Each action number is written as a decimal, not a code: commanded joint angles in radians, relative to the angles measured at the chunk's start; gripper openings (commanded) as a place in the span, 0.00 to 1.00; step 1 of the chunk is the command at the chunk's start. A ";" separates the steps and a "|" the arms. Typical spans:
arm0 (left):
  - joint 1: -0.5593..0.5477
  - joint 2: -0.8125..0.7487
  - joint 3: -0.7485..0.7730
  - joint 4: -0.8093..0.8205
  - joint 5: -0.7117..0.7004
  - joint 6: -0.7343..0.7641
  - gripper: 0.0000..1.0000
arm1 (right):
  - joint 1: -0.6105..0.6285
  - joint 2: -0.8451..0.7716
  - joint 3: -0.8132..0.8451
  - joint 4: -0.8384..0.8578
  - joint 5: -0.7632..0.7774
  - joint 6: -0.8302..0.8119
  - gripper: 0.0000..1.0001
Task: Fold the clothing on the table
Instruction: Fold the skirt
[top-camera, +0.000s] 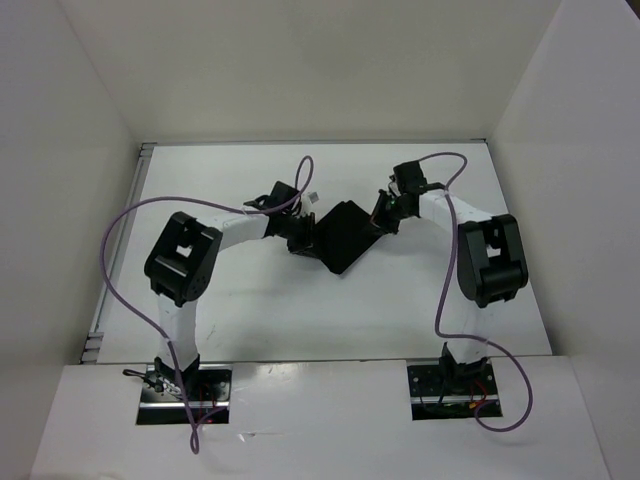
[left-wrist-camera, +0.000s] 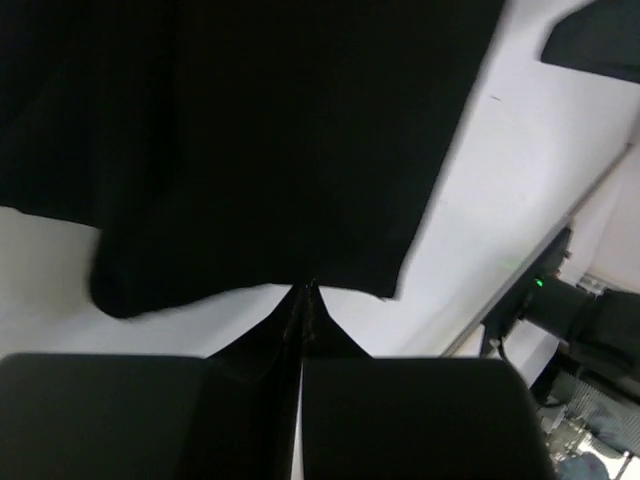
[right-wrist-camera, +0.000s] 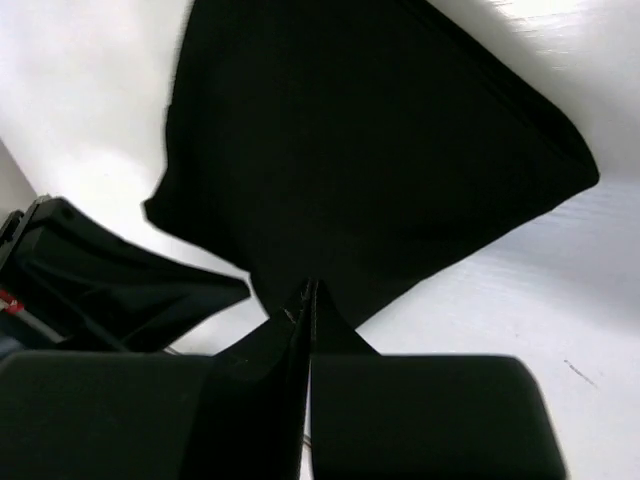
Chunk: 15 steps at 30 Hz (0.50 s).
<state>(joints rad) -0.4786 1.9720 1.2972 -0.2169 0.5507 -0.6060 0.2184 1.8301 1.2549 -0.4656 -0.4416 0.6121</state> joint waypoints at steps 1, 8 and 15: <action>0.011 0.017 0.022 0.091 -0.027 -0.017 0.00 | 0.007 0.052 0.001 0.022 0.017 -0.008 0.00; 0.051 0.122 0.088 0.102 -0.037 -0.035 0.00 | -0.002 0.164 0.031 0.022 0.063 -0.017 0.00; 0.060 0.166 0.120 0.102 -0.017 -0.044 0.00 | -0.024 0.225 0.040 0.013 0.096 -0.017 0.00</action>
<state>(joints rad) -0.4236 2.1128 1.3861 -0.1482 0.5190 -0.6422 0.2070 2.0018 1.2819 -0.4614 -0.4263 0.6155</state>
